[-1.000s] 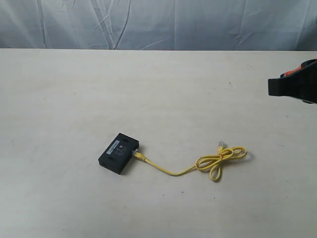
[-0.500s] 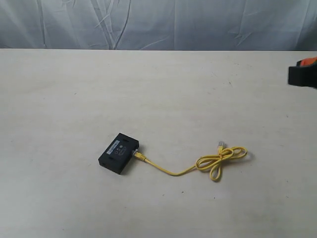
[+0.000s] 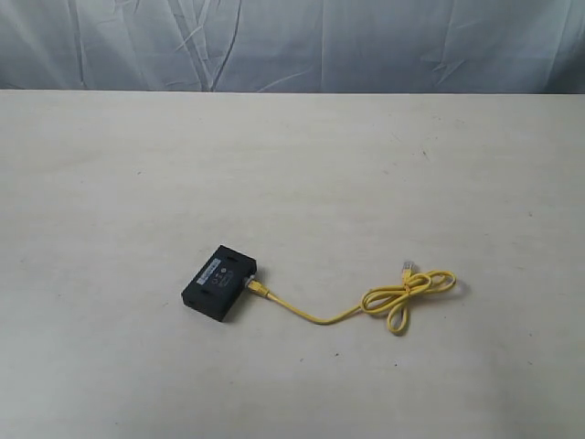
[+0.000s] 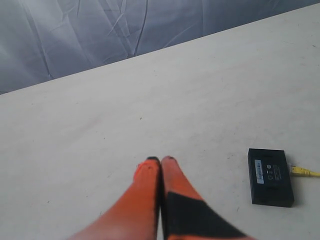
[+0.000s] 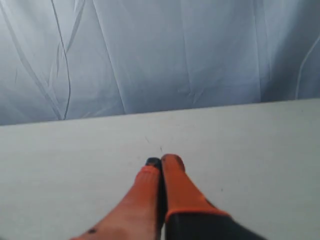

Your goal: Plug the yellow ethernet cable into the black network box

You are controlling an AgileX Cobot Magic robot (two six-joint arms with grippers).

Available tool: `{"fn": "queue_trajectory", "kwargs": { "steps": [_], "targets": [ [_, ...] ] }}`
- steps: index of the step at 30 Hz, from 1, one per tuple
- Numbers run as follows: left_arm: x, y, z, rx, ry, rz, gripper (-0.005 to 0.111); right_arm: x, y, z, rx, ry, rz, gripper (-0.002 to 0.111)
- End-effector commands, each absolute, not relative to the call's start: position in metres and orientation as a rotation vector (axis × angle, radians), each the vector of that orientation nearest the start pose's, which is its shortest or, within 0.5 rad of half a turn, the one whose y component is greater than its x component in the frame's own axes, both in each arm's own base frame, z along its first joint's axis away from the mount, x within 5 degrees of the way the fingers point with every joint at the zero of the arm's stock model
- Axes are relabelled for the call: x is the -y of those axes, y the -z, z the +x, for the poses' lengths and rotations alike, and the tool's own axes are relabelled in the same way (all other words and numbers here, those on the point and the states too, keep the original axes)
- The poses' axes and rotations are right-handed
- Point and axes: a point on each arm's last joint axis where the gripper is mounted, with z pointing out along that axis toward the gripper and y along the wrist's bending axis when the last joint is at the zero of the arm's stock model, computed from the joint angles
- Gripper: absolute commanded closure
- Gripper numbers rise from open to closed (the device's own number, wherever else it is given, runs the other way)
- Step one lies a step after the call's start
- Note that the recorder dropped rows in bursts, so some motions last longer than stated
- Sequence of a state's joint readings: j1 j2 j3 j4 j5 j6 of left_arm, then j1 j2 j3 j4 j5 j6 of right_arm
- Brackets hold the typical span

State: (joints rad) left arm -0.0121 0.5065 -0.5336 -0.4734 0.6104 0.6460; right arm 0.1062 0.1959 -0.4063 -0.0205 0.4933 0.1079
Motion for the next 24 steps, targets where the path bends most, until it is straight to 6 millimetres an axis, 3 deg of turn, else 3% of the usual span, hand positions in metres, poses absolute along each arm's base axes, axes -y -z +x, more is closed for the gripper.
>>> {"fn": "queue_trajectory", "kwargs": {
  "steps": [1, 3, 14, 24],
  "targets": [
    [0.025, -0.305, 0.096, -1.950, 0.118, 0.415, 0.107, -0.003, -0.246, 0.045, -1.792, -0.109, -0.013, 0.108],
    [0.025, -0.305, 0.096, -1.950, 0.118, 0.415, 0.107, -0.003, -0.230, 0.043, -1.792, -0.109, -0.013, 0.108],
    [0.025, -0.305, 0.096, -1.950, 0.118, 0.415, 0.107, -0.002, -0.225, 0.045, -1.766, -0.084, -0.029, 0.108],
    [0.025, -0.305, 0.096, -1.950, 0.118, 0.415, 0.107, -0.002, -0.195, 0.051, -1.831, -0.049, -0.065, 0.108]
  ]
}}
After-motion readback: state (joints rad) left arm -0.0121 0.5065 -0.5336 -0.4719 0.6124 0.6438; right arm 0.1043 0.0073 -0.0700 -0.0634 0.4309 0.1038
